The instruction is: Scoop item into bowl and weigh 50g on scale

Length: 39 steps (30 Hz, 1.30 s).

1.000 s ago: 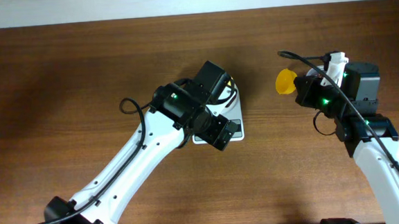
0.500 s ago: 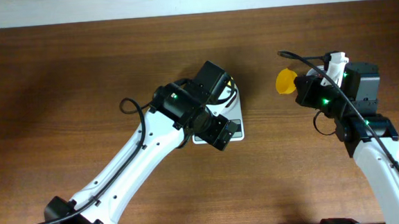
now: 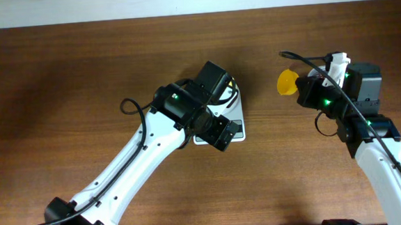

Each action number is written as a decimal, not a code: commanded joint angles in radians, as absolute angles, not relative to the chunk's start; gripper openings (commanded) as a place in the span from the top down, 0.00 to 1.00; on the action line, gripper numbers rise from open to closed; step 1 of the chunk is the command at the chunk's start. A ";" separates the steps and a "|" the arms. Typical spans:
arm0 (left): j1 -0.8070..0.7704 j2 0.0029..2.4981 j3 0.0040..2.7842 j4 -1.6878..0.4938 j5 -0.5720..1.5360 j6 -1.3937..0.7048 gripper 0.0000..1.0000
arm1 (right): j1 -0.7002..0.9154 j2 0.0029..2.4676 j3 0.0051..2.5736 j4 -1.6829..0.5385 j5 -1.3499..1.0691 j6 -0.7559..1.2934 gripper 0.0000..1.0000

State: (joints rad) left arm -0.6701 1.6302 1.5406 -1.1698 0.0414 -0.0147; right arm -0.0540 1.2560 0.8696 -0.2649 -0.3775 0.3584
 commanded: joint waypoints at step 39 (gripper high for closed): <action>-0.667 1.608 1.541 -1.168 0.034 0.005 0.01 | -0.059 1.257 0.881 -0.299 -0.433 0.371 0.96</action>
State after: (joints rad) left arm -0.6701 1.6302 1.5406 -1.1690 0.0410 -0.0147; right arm -0.0536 1.2560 0.8696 -0.2970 -0.4313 0.3809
